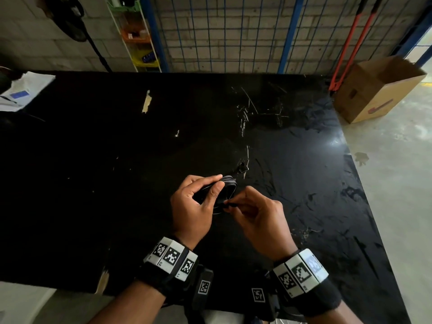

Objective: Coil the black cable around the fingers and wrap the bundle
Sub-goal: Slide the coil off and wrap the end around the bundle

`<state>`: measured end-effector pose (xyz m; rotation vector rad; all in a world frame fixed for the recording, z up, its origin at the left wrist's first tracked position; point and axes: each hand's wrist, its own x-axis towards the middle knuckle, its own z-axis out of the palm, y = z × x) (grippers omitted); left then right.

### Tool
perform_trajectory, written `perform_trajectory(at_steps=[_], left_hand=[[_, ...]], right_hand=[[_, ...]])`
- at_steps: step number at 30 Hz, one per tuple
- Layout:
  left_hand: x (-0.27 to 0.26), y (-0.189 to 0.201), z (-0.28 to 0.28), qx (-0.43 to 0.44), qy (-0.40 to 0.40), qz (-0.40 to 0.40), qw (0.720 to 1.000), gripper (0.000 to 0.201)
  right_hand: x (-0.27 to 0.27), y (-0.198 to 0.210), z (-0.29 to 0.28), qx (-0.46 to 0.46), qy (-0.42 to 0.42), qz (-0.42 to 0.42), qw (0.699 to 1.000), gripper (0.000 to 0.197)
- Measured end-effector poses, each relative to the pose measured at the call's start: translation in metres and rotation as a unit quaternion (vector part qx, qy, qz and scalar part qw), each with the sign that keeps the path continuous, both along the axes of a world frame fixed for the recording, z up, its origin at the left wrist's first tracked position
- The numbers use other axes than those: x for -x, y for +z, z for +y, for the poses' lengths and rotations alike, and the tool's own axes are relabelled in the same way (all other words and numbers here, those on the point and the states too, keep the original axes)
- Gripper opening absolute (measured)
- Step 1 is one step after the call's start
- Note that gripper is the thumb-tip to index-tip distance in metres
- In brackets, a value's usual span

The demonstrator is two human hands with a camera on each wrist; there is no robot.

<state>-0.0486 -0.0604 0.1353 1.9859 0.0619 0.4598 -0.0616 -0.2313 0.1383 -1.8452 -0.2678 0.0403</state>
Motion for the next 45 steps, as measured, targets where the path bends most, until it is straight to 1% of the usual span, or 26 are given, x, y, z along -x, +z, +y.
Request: perform_trajectory(at_steps=[3,8,11,14,17,21,25,26,28,31,33,35,39,43,45], left_hand=[[0.003,0.002,0.001,-0.006,-0.016,-0.002,1.0,0.019],[0.01,0.001,-0.001,0.01,-0.032,0.003,0.999,0.017],[0.009,0.0,-0.003,0.059,-0.031,0.029,0.997,0.019],[0.007,0.004,-0.007,0.113,-0.045,0.049,0.991,0.019],[0.006,0.006,-0.008,0.147,-0.062,0.052,0.986,0.017],[0.004,0.006,-0.005,0.103,-0.062,0.03,0.992,0.016],[0.007,0.009,-0.002,0.065,-0.092,-0.003,0.994,0.016],[0.007,0.01,0.0,0.059,-0.107,-0.008,0.992,0.017],[0.007,0.012,0.002,0.057,-0.136,-0.01,0.989,0.019],[0.005,0.015,0.006,0.053,-0.178,-0.004,0.983,0.018],[0.005,0.015,0.01,0.046,-0.21,0.011,0.977,0.018],[0.007,0.014,0.013,0.051,-0.236,0.036,0.97,0.019],[0.007,0.013,0.014,0.077,-0.256,0.073,0.961,0.016],[0.005,0.011,0.01,0.116,-0.237,0.091,0.96,0.013],[0.004,0.01,0.007,0.135,-0.239,0.119,0.954,0.013]], right_hand=[[0.001,0.003,0.002,0.002,-0.01,-0.005,1.0,0.014],[0.002,0.003,0.007,-0.025,-0.072,-0.05,0.996,0.014],[0.009,-0.001,0.016,-0.014,-0.109,-0.094,0.989,0.016],[0.014,-0.006,0.021,-0.025,-0.138,-0.129,0.982,0.019],[0.015,-0.006,0.021,-0.032,-0.14,-0.133,0.981,0.019],[0.012,0.002,0.014,-0.033,-0.123,-0.121,0.984,0.014],[0.003,0.015,0.0,0.023,-0.141,-0.168,0.975,0.009],[0.0,0.016,-0.004,0.023,-0.138,-0.167,0.976,0.01],[-0.005,0.018,-0.013,-0.004,-0.109,-0.132,0.985,0.011],[-0.012,0.018,-0.023,-0.076,-0.048,-0.027,0.996,0.01],[-0.016,0.018,-0.027,-0.103,-0.039,0.034,0.993,0.009],[-0.017,0.017,-0.029,-0.114,-0.039,0.061,0.991,0.009],[-0.015,0.015,-0.029,-0.117,-0.047,0.057,0.99,0.009],[-0.013,0.013,-0.028,-0.113,-0.065,0.023,0.991,0.01],[-0.013,0.01,-0.028,-0.106,-0.072,0.007,0.992,0.01]])
